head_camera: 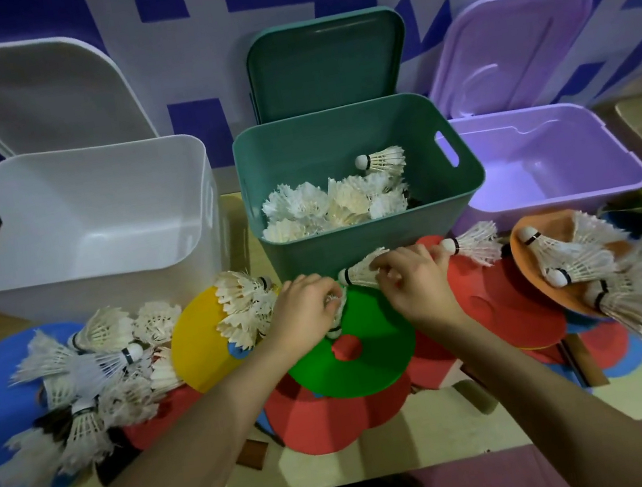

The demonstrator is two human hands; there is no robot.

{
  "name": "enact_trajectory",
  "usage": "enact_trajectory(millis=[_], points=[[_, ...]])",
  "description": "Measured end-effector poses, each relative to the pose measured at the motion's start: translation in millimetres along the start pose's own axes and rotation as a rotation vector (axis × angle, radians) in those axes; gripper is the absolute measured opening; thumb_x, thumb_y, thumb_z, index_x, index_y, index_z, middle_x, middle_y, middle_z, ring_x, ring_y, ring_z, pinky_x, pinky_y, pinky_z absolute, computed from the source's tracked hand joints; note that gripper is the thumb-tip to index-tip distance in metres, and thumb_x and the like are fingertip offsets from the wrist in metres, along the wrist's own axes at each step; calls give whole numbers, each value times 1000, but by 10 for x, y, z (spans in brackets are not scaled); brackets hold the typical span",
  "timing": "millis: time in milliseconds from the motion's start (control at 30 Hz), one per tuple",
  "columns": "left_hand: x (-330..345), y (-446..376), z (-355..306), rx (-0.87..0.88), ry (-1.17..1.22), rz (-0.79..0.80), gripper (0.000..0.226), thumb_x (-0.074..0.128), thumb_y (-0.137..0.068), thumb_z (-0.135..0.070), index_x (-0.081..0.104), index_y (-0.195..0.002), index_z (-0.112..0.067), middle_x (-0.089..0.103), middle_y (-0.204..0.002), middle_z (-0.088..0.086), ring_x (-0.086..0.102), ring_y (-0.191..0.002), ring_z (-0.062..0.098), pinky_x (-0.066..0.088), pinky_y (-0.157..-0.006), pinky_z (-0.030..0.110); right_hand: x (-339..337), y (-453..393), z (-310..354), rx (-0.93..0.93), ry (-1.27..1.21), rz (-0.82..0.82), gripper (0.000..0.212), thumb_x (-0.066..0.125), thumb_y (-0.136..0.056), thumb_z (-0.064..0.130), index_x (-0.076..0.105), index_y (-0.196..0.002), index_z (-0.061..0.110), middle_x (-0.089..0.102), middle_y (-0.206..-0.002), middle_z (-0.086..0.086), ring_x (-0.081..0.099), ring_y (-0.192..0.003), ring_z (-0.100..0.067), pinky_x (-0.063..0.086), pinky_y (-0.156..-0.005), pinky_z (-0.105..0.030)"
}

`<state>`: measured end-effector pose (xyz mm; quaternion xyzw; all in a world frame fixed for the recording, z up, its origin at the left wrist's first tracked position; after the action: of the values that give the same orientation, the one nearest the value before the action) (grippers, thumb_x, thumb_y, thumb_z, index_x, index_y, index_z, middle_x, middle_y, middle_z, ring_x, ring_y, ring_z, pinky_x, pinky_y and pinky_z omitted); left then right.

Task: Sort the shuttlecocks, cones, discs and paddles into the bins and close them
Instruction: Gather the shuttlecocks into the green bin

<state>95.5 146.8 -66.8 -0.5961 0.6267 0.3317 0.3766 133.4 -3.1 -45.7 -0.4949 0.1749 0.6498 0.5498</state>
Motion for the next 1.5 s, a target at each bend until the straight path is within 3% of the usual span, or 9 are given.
enact_trajectory(millis=[233,433,567,700,800,867,1067,1333,1500], points=[[-806,2,-404,141,71,-190,8,65,-81,-15,70,-88,-16,59,-81,-7,56,-87,20,36,-79,33,-549,-160,444,-158,-209,-105,12,55,-79,16,66,-84,12,60,-80,-1,58,-74,-24,48,-66,-37],[-1417,-141,-694,194,190,-326,12,63,-80,-19,70,-89,-16,65,-84,-2,60,-84,18,47,-80,39,-974,-437,665,-199,-318,-276,16,52,-81,18,65,-82,9,61,-81,-1,58,-78,-18,46,-72,-29],[-1588,-392,-667,147,155,-425,12,64,-85,-15,69,-97,-15,65,-92,-2,57,-90,18,43,-86,37,-1061,-705,562,-179,-306,-317,18,50,-82,20,65,-83,10,60,-82,-1,57,-75,-16,47,-67,-31],[-1509,-791,-531,70,71,-441,14,60,-89,-15,68,-101,-14,65,-99,-1,55,-98,16,32,-89,28,-947,-1012,259,-82,-199,-264,13,55,-83,13,66,-85,9,60,-85,-5,59,-74,-23,49,-62,-37],[-1411,-1098,-465,32,-3,-465,13,59,-89,-14,69,-98,-13,66,-99,1,55,-101,21,28,-87,28,-777,-1208,27,-14,-135,-165,10,58,-85,8,67,-90,7,60,-91,-7,58,-81,-25,43,-64,-32],[-1337,-1275,-400,-13,-40,-447,16,58,-90,-17,68,-101,-14,65,-103,1,53,-105,22,30,-89,30,-663,-1315,-78,-20,-39,-109,14,57,-87,9,69,-95,7,61,-95,-9,57,-86,-29,42,-67,-33],[-1058,-1364,-212,-91,-250,-111,36,49,-93,-27,54,-127,-17,52,-130,4,41,-121,24,27,-100,36,-481,-1417,-97,-112,33,47,21,56,-89,17,69,-104,8,59,-101,-12,54,-92,-33,41,-76,-37],[-1591,-672,-266,30,-321,-185,40,47,-94,-34,51,-130,-17,53,-131,2,43,-121,21,25,-102,35,-660,-1111,527,-278,-167,-59,20,55,-85,25,69,-92,13,63,-88,-4,60,-79,-26,49,-64,-36],[-1731,-125,-41,104,-334,-198,40,41,-91,-38,61,-116,-15,61,-114,4,51,-110,24,30,-90,34,-555,-863,991,-326,-269,-47,24,51,-88,30,68,-95,15,61,-83,3,58,-71,-13,50,-62,-35]])
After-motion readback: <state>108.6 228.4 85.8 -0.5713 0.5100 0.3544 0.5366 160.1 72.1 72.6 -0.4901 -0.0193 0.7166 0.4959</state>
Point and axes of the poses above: each hand's wrist, its own y-axis away from the middle knuckle, its own x-axis out of the palm, z = x × y, the point moved 7 cm from there along -y, towards the middle knuckle
